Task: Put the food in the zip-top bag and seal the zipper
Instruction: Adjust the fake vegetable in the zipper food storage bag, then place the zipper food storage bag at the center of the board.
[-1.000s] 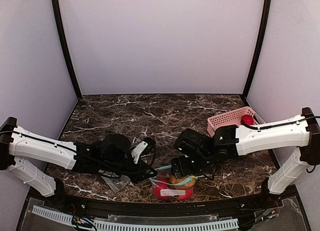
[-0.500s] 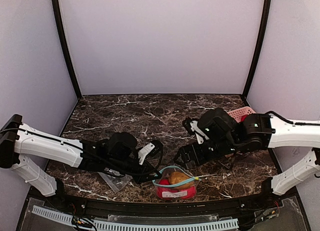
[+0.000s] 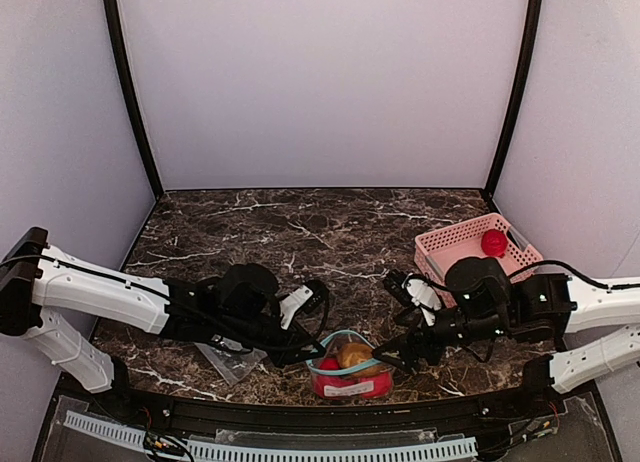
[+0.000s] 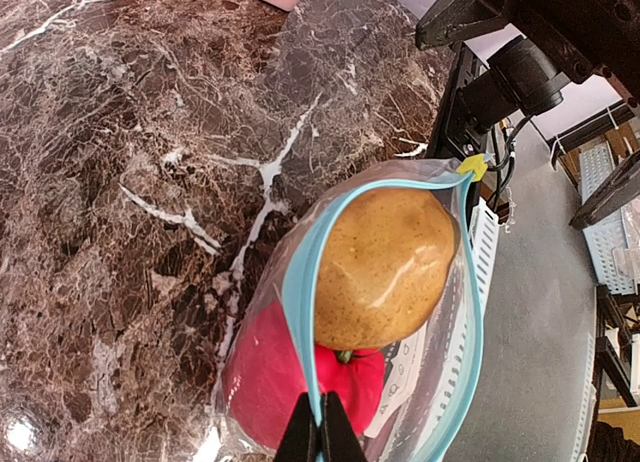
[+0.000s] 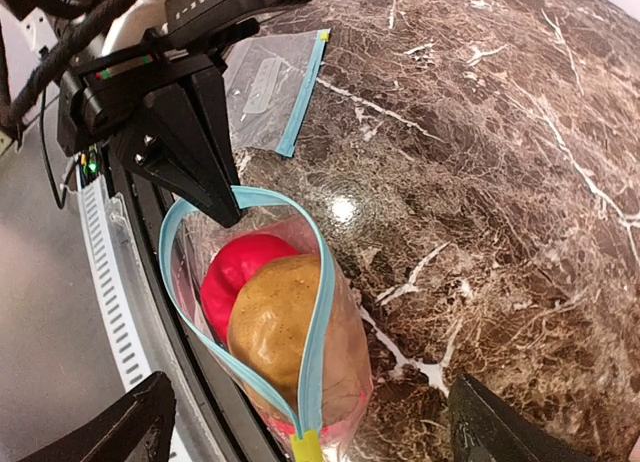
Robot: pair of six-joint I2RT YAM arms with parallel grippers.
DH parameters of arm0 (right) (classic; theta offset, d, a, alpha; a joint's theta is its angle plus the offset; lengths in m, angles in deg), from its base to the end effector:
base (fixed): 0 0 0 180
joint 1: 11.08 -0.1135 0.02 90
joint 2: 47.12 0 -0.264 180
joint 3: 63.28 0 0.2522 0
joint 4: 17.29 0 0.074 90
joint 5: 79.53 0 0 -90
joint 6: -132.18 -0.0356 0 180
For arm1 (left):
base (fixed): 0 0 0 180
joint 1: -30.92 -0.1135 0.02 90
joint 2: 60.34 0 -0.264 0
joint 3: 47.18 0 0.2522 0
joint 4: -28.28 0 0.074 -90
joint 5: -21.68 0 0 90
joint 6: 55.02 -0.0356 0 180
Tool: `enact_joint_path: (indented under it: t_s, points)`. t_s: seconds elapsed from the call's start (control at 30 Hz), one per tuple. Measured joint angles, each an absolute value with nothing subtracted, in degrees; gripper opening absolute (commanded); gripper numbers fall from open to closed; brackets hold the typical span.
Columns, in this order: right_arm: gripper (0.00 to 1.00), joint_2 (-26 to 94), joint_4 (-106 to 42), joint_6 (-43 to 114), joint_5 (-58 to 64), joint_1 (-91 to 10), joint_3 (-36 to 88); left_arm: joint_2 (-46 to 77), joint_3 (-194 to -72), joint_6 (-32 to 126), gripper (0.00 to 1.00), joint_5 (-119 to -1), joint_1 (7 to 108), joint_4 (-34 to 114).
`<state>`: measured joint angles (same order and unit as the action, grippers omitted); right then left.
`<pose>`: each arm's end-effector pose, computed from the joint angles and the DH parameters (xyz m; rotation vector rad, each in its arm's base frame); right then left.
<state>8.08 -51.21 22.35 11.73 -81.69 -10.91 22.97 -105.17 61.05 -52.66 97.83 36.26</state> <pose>0.0701 0.1969 0.2523 -0.9944 2.1254 0.8168 0.1118 -0.2868 0.2084 1.0001 2.1779 -1.1615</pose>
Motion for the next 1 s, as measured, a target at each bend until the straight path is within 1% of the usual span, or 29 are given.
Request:
enact_joint_path:
  t_s: [0.3,0.57,0.7,0.73,0.87,1.0]
  points:
    - [0.94,15.4,-47.7,31.8,11.7,-85.5,-10.9,23.3,-105.8,61.0,0.01,-52.7,97.8,36.7]
    - [0.94,20.3,-43.3,36.2,12.7,-86.2,-10.9,23.3,-105.8,61.0,0.01,-52.7,97.8,37.1]
    - [0.9,22.8,-42.8,38.6,13.8,-86.3,-10.2,23.4,-105.8,61.0,0.01,-52.6,97.8,37.1]
    - [0.86,23.4,-42.7,39.0,14.2,-86.4,-9.9,23.5,-105.8,61.0,0.01,-52.6,97.8,37.1]
    - [0.62,24.5,-41.8,40.5,15.0,-86.5,-8.9,24.0,-106.0,61.0,0.01,-52.3,97.8,37.0]
    - [0.42,25.2,-41.3,41.3,15.4,-86.5,-7.8,24.4,-106.0,61.0,0.01,-52.2,97.8,37.1]
